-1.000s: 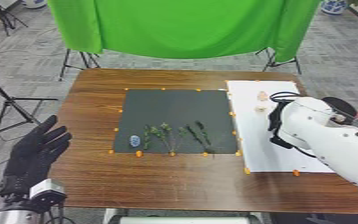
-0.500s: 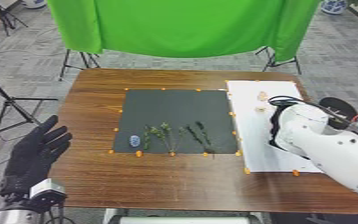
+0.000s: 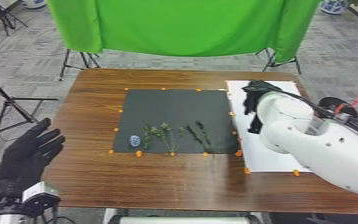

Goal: Arrange flowers

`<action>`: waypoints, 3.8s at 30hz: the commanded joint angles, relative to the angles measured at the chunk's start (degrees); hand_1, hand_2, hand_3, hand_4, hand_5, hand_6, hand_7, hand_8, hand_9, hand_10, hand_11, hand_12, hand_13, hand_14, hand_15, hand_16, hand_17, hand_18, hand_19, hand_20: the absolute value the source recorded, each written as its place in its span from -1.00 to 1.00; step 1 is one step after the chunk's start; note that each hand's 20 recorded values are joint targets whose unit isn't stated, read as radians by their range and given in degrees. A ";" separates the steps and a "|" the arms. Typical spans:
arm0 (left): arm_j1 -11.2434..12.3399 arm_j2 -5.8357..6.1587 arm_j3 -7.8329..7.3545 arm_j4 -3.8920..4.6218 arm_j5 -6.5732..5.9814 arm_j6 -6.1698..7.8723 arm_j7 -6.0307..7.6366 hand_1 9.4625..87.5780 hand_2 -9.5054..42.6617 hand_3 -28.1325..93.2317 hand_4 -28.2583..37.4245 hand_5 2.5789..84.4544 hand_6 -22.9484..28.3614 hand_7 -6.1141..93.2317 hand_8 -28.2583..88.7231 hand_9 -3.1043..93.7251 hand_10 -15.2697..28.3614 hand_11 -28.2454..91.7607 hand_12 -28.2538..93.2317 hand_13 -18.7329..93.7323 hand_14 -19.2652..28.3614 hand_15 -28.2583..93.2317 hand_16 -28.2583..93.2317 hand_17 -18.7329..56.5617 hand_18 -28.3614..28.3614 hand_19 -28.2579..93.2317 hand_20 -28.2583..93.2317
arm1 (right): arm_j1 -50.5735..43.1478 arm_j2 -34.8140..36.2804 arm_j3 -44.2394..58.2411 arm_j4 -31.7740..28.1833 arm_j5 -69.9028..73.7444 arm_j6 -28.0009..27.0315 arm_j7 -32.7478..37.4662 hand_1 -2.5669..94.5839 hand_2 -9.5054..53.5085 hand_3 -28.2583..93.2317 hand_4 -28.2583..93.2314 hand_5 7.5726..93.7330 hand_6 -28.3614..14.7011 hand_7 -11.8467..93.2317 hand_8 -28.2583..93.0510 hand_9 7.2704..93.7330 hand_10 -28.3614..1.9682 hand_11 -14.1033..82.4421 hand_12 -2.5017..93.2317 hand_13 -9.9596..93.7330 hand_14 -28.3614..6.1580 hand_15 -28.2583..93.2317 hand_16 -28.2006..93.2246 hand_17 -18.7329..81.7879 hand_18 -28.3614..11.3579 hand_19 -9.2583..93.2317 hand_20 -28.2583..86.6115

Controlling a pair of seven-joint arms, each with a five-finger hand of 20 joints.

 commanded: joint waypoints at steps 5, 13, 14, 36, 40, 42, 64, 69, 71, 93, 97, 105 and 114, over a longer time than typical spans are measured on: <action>2.63 1.16 -1.22 -0.47 -3.67 2.06 4.91 -0.47 -0.36 0.55 -0.77 -0.12 0.29 -0.68 -0.65 -0.28 0.57 -0.05 -0.36 -0.35 0.81 0.26 -0.72 -0.76 0.73 0.17 -0.41 | 13.44 -20.93 -10.16 3.52 -1.63 -0.33 -8.33 0.33 -1.00 0.65 -0.95 0.62 0.18 -0.26 -0.33 0.90 0.23 -0.48 -0.22 0.84 0.48 0.65 -0.27 0.63 -0.26 1.00 0.18; -2.86 -1.72 -2.30 0.30 1.92 -0.01 -2.75 -0.46 -0.36 0.55 -0.77 -0.12 0.29 -0.68 -0.65 -0.27 0.57 -0.05 -0.36 -0.35 0.80 0.26 -0.72 -0.76 0.73 0.17 -0.41 | 11.45 -32.81 -11.37 13.95 -3.78 -1.32 -9.69 0.32 -1.00 0.65 -0.95 0.62 0.20 -0.26 -0.34 0.90 0.25 -0.47 -0.22 0.83 0.49 0.65 -0.26 0.62 -0.25 1.00 0.18; -5.92 -2.50 -1.67 0.58 3.78 -0.58 -5.44 -0.46 -0.36 0.55 -0.77 -0.12 0.29 -0.68 -0.65 -0.28 0.57 -0.05 -0.36 -0.35 0.80 0.26 -0.72 -0.76 0.73 0.17 -0.41 | 11.42 -33.48 -11.95 15.52 -3.03 -1.05 -8.80 0.32 -1.00 0.65 -0.95 0.62 0.20 -0.26 -0.34 0.90 0.25 -0.47 -0.21 0.83 0.49 0.65 -0.26 0.62 -0.25 1.00 0.18; -16.50 -1.61 4.83 3.65 4.63 -3.27 -6.73 -0.47 -0.37 0.55 -0.77 -0.12 0.29 -0.68 -0.65 -0.28 0.56 -0.05 -0.36 -0.35 0.81 0.26 -0.72 -0.75 0.74 0.19 -0.40 | 7.34 -39.84 -12.32 24.39 -2.60 -0.59 -4.05 0.28 -1.00 0.64 -0.95 0.57 0.22 -0.27 -0.38 0.88 0.26 -0.46 -0.22 0.81 0.46 0.65 -0.26 0.60 -0.25 1.00 0.19; -17.16 -0.09 5.47 3.99 3.83 -3.00 -5.30 -0.47 -0.37 0.56 -0.77 -0.12 0.29 -0.68 -0.65 -0.28 0.56 -0.05 -0.36 -0.35 0.81 0.26 -0.72 -0.75 0.74 0.19 -0.40 | 8.14 -39.76 -12.63 24.65 -1.36 0.67 -3.80 0.25 -1.00 0.63 -0.95 0.54 0.20 -0.28 -0.39 0.86 0.25 -0.46 -0.23 0.80 0.45 0.66 -0.26 0.59 -0.25 1.00 0.18; -17.24 -0.47 5.36 3.94 3.86 -3.26 -5.71 -0.47 -0.38 0.56 -0.77 -0.12 0.29 -0.68 -0.65 -0.27 0.56 -0.05 -0.36 -0.35 0.81 0.26 -0.72 -0.75 0.74 0.19 -0.40 | 7.96 -39.76 -12.34 24.66 -1.14 0.47 -3.81 0.21 -1.00 0.62 -0.95 0.48 0.17 -0.28 -0.41 0.82 0.21 -0.42 -0.26 0.79 0.45 0.66 -0.26 0.59 -0.26 1.00 0.18; -14.89 -0.97 4.19 3.53 4.00 -2.97 -6.23 -0.46 -0.37 0.55 -0.77 -0.11 0.30 -0.68 -0.65 -0.28 0.56 -0.05 -0.36 -0.34 0.81 0.27 -0.72 -0.75 0.73 0.19 -0.40 | 7.55 -39.40 -10.49 22.98 0.32 -2.95 -4.01 -0.01 -1.00 0.67 -0.93 0.27 0.14 -0.36 -0.68 0.64 -0.03 -0.15 -0.49 0.74 0.38 0.68 -0.28 0.55 -0.28 1.00 0.17; -14.08 -0.64 3.55 3.42 3.50 -2.89 -5.90 -0.46 -0.37 0.55 -0.77 -0.11 0.30 -0.68 -0.65 -0.27 0.56 -0.05 -0.36 -0.35 0.81 0.27 -0.72 -0.75 0.73 0.19 -0.40 | 8.97 -39.64 -10.46 21.55 1.75 -2.30 -4.89 -0.07 -1.00 0.66 -0.92 0.20 0.10 -0.37 -0.71 0.60 -0.12 -0.11 -0.55 0.72 0.34 0.69 -0.28 0.53 -0.31 1.00 0.16; -14.20 -0.19 3.76 3.41 3.26 -2.61 -5.64 -0.46 -0.37 0.55 -0.77 -0.11 0.30 -0.68 -0.65 -0.27 0.56 -0.05 -0.36 -0.34 0.81 0.27 -0.72 -0.75 0.73 0.19 -0.40 | 10.13 -39.74 -11.62 21.23 1.90 -1.18 -4.90 -0.10 -1.00 0.66 -0.91 0.18 0.08 -0.38 -0.71 0.59 -0.14 -0.10 -0.57 0.72 0.32 0.69 -0.28 0.52 -0.33 1.00 0.16; -6.55 -1.60 3.57 1.55 1.03 -0.76 0.19 -0.46 -0.36 0.55 -0.77 -0.11 0.30 -0.68 -0.65 -0.27 0.57 -0.05 -0.36 -0.34 0.81 0.27 -0.72 -0.75 0.73 0.19 -0.40 | 3.84 -7.99 -1.36 -3.90 3.59 -2.89 -7.70 -0.23 -0.81 0.63 -0.88 0.09 -0.02 -0.47 -0.68 0.33 -0.46 -0.31 -0.64 0.62 0.13 0.68 -0.31 0.44 -0.41 1.00 0.04; -6.49 -3.21 3.36 1.21 2.80 -1.26 -2.69 -0.47 -0.36 0.55 -0.77 -0.11 0.30 -0.68 -0.65 -0.27 0.56 -0.05 -0.36 -0.34 0.81 0.27 -0.72 -0.75 0.73 0.19 -0.40 | -4.12 0.26 3.83 -6.18 1.66 -1.12 -3.77 -0.24 -0.80 0.63 -0.88 0.08 -0.03 -0.48 -0.68 0.25 -0.50 -0.34 -0.64 0.60 0.08 0.69 -0.32 0.43 -0.41 1.00 0.00; -6.93 -4.44 3.73 0.89 4.23 -1.63 -4.61 -0.47 -0.37 0.55 -0.77 -0.11 0.30 -0.68 -0.65 -0.27 0.56 -0.05 -0.36 -0.34 0.81 0.27 -0.72 -0.75 0.73 0.19 -0.40 | -14.54 7.19 14.25 -4.35 3.85 -2.43 3.72 -0.24 -0.81 0.64 -0.88 0.01 -0.08 -0.50 -0.68 0.11 -0.62 -0.39 -0.65 0.58 0.03 0.70 -0.33 0.46 -0.36 1.00 -0.05; -8.16 -3.21 5.77 1.00 3.30 -1.21 -4.31 -0.46 -0.36 0.55 -0.77 -0.11 0.30 -0.68 -0.65 -0.27 0.56 -0.05 -0.36 -0.34 0.81 0.27 -0.72 -0.75 0.73 0.19 -0.40 | -14.64 9.10 16.12 1.08 4.64 -1.50 10.97 -0.22 -0.83 0.63 -0.88 -0.07 -0.17 -0.54 -0.66 -0.06 -0.84 -0.48 -0.67 0.57 -0.02 0.71 -0.36 0.50 -0.34 1.00 -0.14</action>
